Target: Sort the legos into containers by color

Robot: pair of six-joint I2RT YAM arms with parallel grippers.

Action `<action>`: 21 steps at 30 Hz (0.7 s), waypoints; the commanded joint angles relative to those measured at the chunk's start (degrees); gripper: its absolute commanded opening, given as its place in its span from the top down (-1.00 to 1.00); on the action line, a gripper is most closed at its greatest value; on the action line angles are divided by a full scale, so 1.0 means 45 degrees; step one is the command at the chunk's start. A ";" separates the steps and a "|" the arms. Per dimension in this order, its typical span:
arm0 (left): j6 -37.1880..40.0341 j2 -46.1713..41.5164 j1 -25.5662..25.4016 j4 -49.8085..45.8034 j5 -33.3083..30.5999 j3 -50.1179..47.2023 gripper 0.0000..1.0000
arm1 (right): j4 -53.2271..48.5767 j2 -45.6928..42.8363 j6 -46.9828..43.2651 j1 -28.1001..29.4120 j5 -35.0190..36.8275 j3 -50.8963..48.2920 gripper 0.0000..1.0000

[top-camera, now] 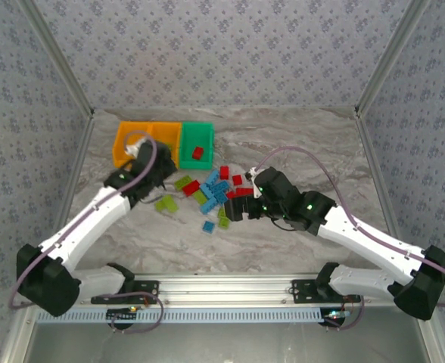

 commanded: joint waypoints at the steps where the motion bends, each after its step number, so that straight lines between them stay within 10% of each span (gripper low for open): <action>1: 0.1787 0.1642 0.2012 -0.0608 0.0071 0.1451 0.63 | -0.0414 -0.0307 0.0343 0.0048 0.0746 0.0068 -1.00; 8: 0.1943 0.6555 0.4803 -0.1067 0.2599 0.5445 0.45 | -0.1364 -0.0977 0.0725 0.0065 0.1342 -0.0019 -1.00; 21: 0.2486 1.1077 0.6224 -0.3669 0.4016 1.0580 0.07 | -0.2059 -0.3169 0.1504 0.0062 0.2403 -0.1128 -1.00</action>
